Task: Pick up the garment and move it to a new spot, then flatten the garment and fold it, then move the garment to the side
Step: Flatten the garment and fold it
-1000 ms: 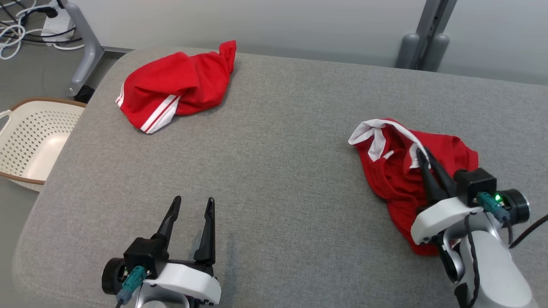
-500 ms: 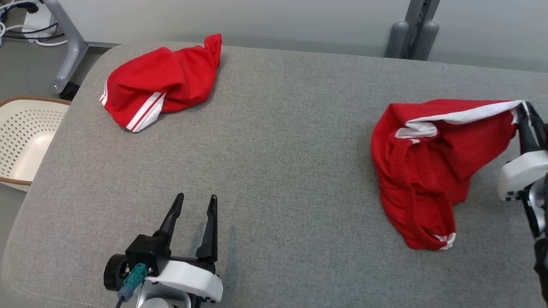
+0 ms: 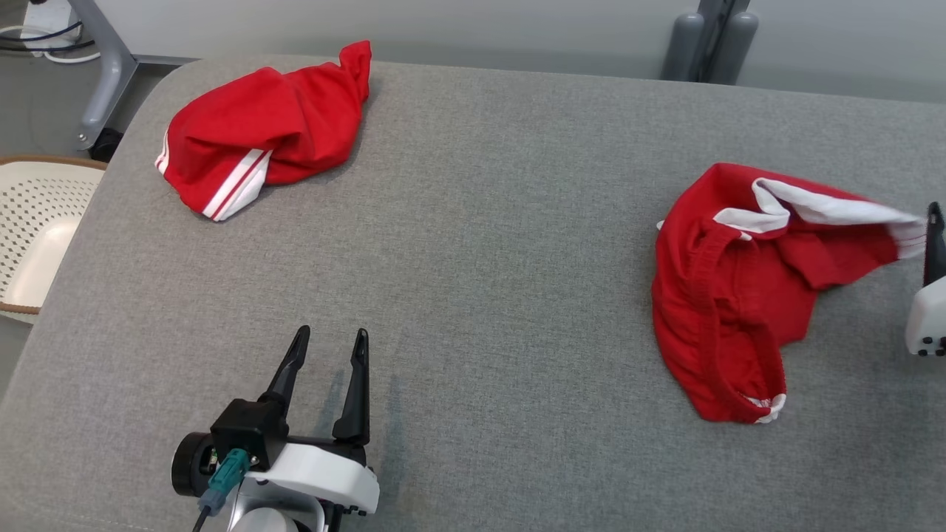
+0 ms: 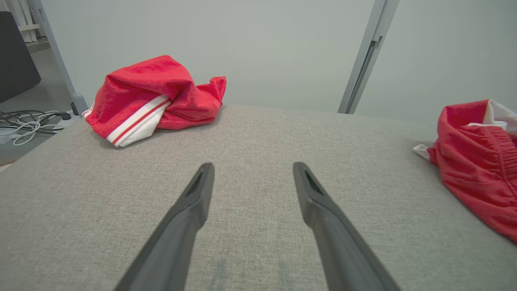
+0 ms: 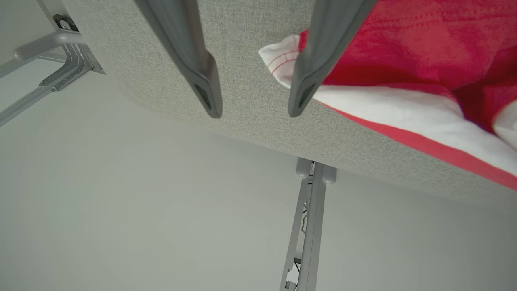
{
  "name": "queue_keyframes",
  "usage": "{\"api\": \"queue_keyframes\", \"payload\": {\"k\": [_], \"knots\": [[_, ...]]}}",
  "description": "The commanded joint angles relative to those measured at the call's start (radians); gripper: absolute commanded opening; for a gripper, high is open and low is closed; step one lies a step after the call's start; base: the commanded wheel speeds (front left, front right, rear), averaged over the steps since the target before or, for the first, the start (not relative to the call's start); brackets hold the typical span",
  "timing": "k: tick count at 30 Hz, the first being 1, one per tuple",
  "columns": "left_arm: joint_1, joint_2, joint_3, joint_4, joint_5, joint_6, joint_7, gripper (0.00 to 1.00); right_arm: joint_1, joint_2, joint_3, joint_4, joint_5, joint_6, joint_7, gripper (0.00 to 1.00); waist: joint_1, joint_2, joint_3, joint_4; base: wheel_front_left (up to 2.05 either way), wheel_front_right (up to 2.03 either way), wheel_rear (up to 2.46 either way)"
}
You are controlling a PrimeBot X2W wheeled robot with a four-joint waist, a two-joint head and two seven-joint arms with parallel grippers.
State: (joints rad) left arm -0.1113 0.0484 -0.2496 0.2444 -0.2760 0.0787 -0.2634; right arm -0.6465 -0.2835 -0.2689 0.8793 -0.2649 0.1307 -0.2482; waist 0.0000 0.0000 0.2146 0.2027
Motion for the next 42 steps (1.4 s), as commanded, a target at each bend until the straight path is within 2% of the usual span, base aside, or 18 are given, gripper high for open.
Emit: {"api": "queue_keyframes", "payload": {"k": [1,7,11,16,24,31,32,33,34,36,42], "knots": [[-0.019,0.004,0.004,0.001,0.006,-0.005,-0.002,1.0,0.002,0.006,-0.005,0.002,-0.006,0.0,-0.012,1.0,0.0,0.0,-0.004,-0.011,0.0,0.0,0.0],[-0.008,0.004,0.012,0.005,0.016,-0.007,-0.002,1.0,0.04,0.064,0.013,-0.066,0.05,0.0,-0.019,1.0,0.0,0.0,-0.024,-0.043,0.0,0.0,0.0],[-0.002,0.004,0.014,0.009,0.021,-0.008,-0.002,1.0,0.086,0.11,0.078,-0.119,0.122,0.0,-0.018,1.0,0.0,0.0,-0.035,-0.054,0.0,0.0,0.0],[0.001,0.004,0.009,0.017,0.019,-0.015,-0.002,1.0,0.176,0.157,0.242,-0.186,0.251,0.0,-0.018,1.0,0.0,0.0,-0.052,-0.055,0.0,0.0,0.0],[0.008,0.004,0.014,0.02,0.023,-0.015,-0.002,1.0,0.28,0.173,0.437,-0.239,0.414,0.0,-0.018,1.0,0.0,0.0,-0.072,-0.038,0.0,0.0,0.0],[0.005,0.004,0.013,0.019,0.023,-0.017,-0.002,1.0,0.244,0.166,0.5,-0.159,0.457,0.0,0.028,1.0,0.0,0.0,-0.068,-0.022,0.0,0.0,0.0],[0.002,0.004,0.012,0.018,0.023,-0.017,-0.002,1.0,0.235,0.168,0.514,-0.149,0.454,0.0,0.029,0.71,0.0,0.0,-0.067,-0.019,0.0,0.0,0.0],[0.0,0.004,0.01,0.017,0.023,-0.016,-0.002,1.0,0.226,0.171,0.527,-0.137,0.457,0.0,0.029,0.71,0.0,0.0,-0.066,-0.015,0.0,0.0,0.0],[-0.001,0.004,0.009,0.017,0.022,-0.015,-0.002,1.0,0.217,0.175,0.541,-0.131,0.462,0.0,0.027,0.35,0.0,0.0,-0.066,-0.011,0.0,0.0,0.0],[-0.001,0.003,0.009,0.017,0.02,-0.015,-0.002,1.0,0.201,0.182,0.564,-0.125,0.474,0.0,0.017,0.0,0.0,0.0,-0.067,-0.006,0.0,0.0,0.0],[0.009,0.004,0.007,0.024,0.018,-0.015,-0.002,1.0,0.175,0.214,0.63,-0.164,0.504,0.0,-0.008,0.0,0.0,0.0,-0.081,0.006,0.0,0.0,0.0]]}}
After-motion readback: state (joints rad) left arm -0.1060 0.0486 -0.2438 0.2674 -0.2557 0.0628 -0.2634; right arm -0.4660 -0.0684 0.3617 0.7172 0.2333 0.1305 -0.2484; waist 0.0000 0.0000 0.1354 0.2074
